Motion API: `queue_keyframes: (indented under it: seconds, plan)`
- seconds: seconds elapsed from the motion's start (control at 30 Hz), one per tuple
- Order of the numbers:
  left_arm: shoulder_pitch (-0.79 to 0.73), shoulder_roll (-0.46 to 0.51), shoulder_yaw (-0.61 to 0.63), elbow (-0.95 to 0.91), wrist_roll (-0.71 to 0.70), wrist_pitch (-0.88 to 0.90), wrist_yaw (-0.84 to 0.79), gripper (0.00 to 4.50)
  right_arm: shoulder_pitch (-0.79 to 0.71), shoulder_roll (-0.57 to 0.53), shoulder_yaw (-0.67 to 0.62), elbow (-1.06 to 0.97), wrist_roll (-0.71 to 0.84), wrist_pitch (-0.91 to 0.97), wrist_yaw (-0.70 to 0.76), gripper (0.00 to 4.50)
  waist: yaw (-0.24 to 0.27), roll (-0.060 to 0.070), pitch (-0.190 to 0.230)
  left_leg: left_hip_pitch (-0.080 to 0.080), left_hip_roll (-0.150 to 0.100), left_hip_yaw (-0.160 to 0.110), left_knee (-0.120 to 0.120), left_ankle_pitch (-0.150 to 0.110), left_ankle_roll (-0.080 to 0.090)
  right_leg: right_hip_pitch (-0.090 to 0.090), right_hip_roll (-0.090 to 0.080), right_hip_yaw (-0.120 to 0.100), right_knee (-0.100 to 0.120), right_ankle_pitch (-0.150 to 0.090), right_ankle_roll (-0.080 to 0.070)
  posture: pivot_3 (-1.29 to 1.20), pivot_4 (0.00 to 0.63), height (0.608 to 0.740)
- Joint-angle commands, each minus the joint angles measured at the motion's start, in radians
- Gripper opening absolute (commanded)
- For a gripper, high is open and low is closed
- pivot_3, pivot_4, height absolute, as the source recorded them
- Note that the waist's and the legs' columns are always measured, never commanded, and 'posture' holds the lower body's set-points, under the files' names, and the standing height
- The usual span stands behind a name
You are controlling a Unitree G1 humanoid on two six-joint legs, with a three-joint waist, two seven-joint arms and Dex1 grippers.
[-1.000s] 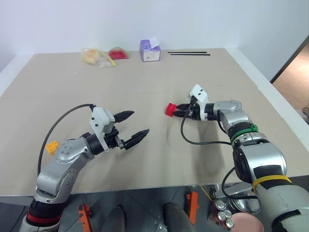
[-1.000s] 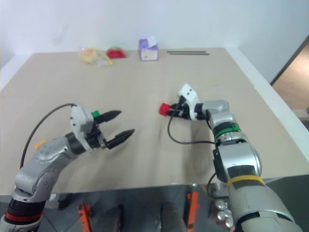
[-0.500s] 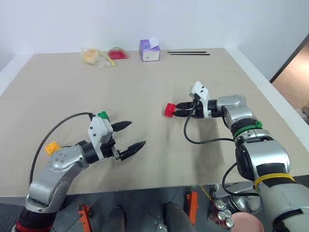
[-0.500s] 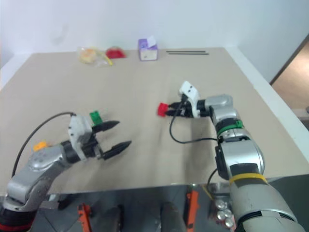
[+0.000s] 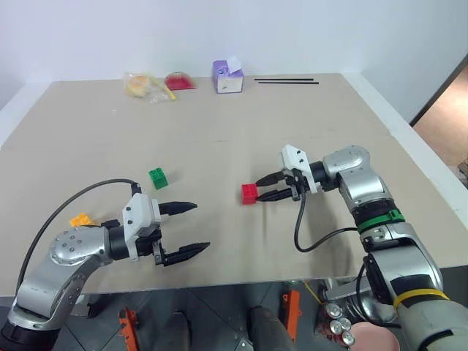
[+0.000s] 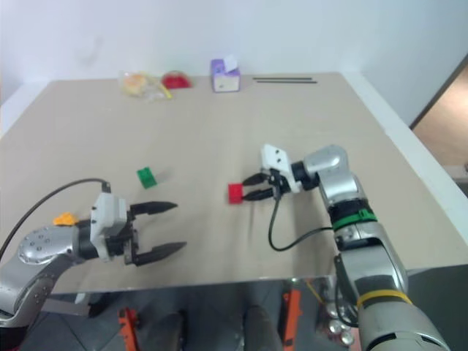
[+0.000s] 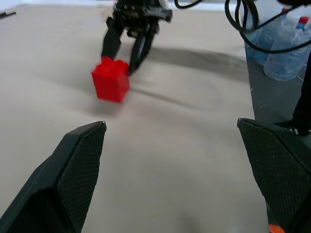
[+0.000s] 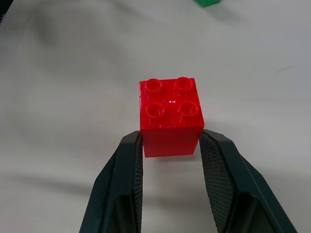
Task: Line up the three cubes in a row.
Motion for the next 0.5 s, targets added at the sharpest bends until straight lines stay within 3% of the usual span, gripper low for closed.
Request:
queue_keyframes:
  seconds: [0.03, 0.5]
  plan:
    - [0.005, 0.006, 0.021, -0.024, -0.004, -0.011, 0.003, 4.50, 0.029, -0.034, 0.015, -0.101, 0.032, 0.027, 0.067, 1.14, 0.000, 0.000, 0.000, 0.000, 0.000, 0.000, 0.000, 0.000, 0.000, 0.000, 0.000, 0.000, 0.000, 0.000, 0.000, 0.00, 0.150, 0.740]
    - [-0.003, 0.000, 0.045, -0.003, -0.002, -0.009, 0.047, 4.50, 0.061, -0.076, 0.069, -0.143, 0.055, 0.088, 0.067, 1.14, 0.000, 0.000, 0.000, 0.000, 0.000, 0.001, 0.001, 0.000, 0.000, 0.000, 0.000, 0.001, 0.000, 0.000, 0.000, 0.00, 0.150, 0.740]
